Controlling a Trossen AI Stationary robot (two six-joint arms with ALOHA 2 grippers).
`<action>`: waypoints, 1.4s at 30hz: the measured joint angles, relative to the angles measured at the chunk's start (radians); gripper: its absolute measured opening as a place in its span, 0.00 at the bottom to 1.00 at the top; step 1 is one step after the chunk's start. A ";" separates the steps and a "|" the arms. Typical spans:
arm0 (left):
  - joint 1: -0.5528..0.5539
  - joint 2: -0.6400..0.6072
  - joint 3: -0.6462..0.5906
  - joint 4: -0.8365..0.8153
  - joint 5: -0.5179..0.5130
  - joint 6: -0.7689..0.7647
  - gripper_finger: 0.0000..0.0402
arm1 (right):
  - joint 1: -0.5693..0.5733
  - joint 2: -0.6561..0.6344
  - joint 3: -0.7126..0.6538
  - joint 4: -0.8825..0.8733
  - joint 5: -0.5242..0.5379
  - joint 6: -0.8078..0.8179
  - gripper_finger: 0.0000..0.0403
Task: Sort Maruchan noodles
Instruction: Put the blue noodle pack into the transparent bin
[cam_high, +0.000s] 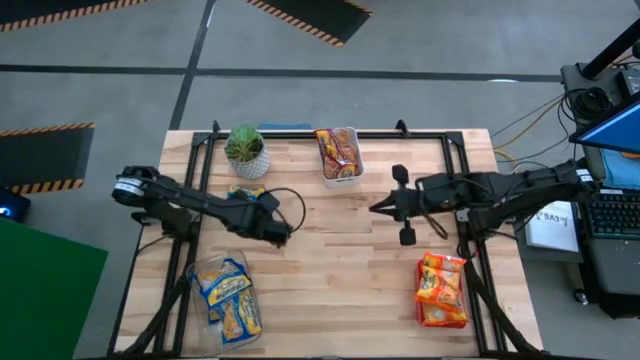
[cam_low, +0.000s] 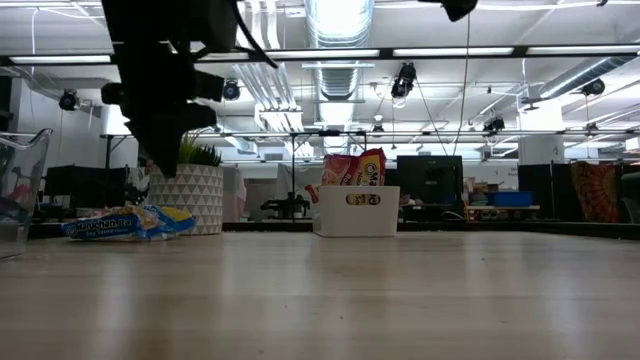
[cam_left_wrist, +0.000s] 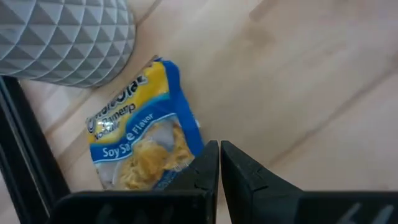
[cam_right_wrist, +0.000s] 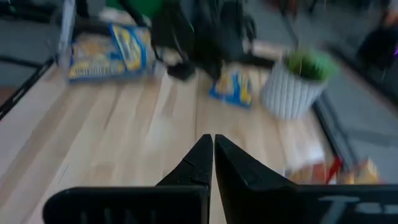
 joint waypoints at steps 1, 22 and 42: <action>0.011 0.004 0.000 -0.004 0.001 0.001 0.00 | 0.000 -0.011 -0.037 0.068 -0.001 -0.024 0.02; 0.182 0.024 -0.047 -0.047 0.073 -0.058 0.42 | -0.002 -0.124 -0.246 0.362 0.002 -0.250 0.02; 0.223 0.024 -0.221 0.164 0.064 -0.101 0.41 | -0.028 -0.144 -0.247 0.332 0.002 -0.248 0.02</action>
